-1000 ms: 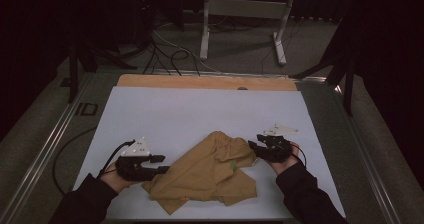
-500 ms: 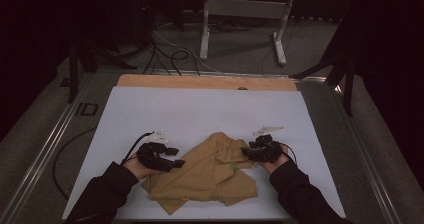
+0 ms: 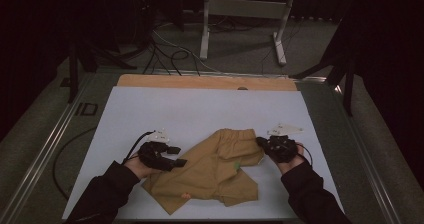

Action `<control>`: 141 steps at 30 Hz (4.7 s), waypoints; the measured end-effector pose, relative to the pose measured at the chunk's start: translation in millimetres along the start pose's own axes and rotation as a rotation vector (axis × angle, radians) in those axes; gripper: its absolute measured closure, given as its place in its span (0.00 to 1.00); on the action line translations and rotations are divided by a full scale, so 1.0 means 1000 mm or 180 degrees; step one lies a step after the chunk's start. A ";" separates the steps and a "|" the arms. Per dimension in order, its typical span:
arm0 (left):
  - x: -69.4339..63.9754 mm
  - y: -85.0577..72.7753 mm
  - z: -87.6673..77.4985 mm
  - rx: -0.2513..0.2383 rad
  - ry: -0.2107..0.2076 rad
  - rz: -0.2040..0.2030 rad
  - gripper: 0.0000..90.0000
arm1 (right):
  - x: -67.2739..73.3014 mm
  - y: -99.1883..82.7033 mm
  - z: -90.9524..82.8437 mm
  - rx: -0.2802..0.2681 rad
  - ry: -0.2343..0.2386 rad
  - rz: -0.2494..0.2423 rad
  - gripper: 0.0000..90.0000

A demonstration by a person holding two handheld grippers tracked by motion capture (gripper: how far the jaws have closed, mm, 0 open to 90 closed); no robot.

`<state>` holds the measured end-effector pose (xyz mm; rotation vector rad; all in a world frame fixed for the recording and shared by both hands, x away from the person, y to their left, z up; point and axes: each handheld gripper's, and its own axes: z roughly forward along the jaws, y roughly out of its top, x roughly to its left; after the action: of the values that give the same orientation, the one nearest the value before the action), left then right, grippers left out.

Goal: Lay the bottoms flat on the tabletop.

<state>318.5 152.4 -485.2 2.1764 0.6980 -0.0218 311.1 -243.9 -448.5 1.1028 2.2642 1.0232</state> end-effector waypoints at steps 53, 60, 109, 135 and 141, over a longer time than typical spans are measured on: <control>-0.054 -0.021 -0.009 0.0401 0.0404 0.0175 0.97 | 0.002 0.002 0.022 0.0032 -0.0064 -0.0082 0.99; -0.054 -0.031 0.004 0.0541 0.0220 0.0097 0.92 | 0.001 -0.019 0.031 0.0243 0.0014 -0.0024 0.99; 0.013 0.036 0.071 0.0400 0.0609 -0.0258 0.98 | 0.003 -0.015 0.041 0.0216 -0.0040 -0.0111 0.99; 0.048 0.074 0.036 -0.0203 0.1323 -0.0280 0.98 | -0.011 0.045 0.080 -0.0167 -0.0419 -0.0109 0.99; 0.059 0.086 0.026 -0.0460 0.1600 -0.0375 0.97 | -0.017 0.071 0.087 -0.0324 -0.0504 -0.0042 0.95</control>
<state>416.5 118.1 -455.4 2.0098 1.0712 0.5141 411.6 -190.5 -449.4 1.0850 2.0694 0.9975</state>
